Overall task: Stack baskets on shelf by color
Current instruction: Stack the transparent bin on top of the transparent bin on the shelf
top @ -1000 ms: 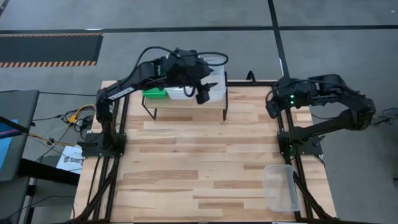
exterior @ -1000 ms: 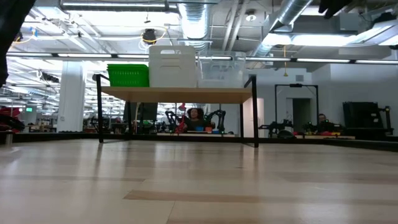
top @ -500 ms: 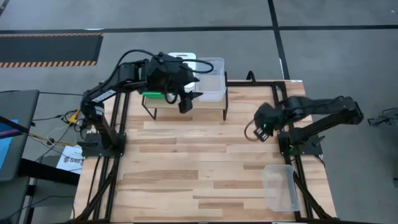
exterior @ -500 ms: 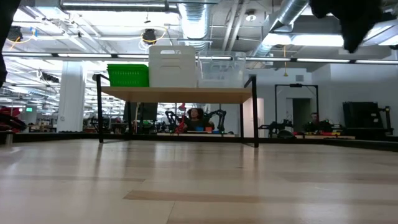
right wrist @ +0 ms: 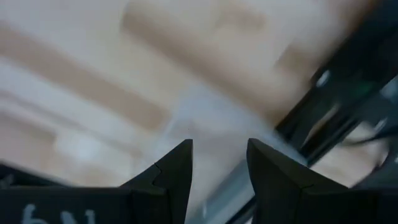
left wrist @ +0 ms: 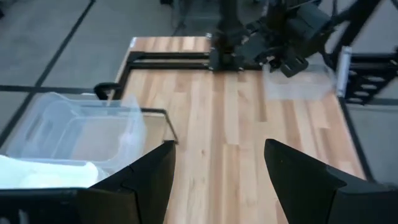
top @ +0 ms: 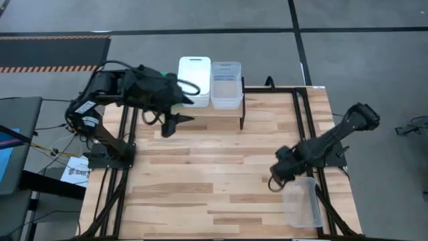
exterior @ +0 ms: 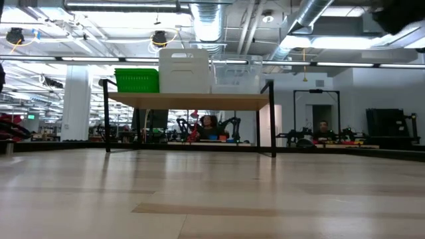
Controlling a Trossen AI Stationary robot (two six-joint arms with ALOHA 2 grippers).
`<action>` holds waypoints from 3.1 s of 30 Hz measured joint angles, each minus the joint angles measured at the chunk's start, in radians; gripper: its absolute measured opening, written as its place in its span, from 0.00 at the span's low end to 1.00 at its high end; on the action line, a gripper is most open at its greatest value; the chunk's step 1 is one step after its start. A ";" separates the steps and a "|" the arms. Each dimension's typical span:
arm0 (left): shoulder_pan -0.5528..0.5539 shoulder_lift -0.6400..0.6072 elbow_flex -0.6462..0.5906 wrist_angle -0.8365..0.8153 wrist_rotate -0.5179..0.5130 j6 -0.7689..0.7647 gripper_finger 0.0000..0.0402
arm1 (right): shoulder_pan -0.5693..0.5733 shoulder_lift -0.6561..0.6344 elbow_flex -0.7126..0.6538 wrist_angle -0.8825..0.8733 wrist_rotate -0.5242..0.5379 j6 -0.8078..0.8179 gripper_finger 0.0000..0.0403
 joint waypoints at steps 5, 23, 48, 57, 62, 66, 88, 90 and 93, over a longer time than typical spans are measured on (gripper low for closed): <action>-0.050 -0.035 0.000 -0.014 -0.005 0.017 0.59 | 0.112 0.080 -0.001 0.087 -0.152 0.090 0.43; -0.066 -0.053 -0.004 -0.120 -0.023 0.018 0.59 | 0.018 0.372 -0.057 0.557 0.039 0.023 0.43; -0.134 -0.039 -0.050 -0.133 -0.029 -0.024 0.59 | -0.287 0.145 0.256 0.793 0.075 -0.545 0.43; -0.265 -0.044 -0.332 0.065 -0.028 -0.038 0.59 | -0.097 -0.023 0.256 0.690 0.362 -0.444 0.43; -0.305 -0.046 -0.512 0.282 -0.026 0.030 0.59 | -0.004 -0.058 0.256 0.590 0.522 -0.344 0.43; -0.305 -0.046 -0.666 0.534 0.011 0.039 0.59 | 0.066 -0.051 0.255 0.464 0.536 -0.231 0.43; -0.328 -0.006 -1.167 1.363 -0.073 -0.107 0.59 | 0.277 -0.047 0.255 0.270 0.557 -0.119 0.43; -0.342 0.025 -1.166 1.380 -0.068 -0.085 0.59 | 0.286 -0.047 0.255 0.269 0.567 -0.119 0.43; -0.356 0.077 -1.154 1.382 -0.071 -0.058 0.59 | 0.285 -0.046 0.254 0.270 0.569 -0.121 0.43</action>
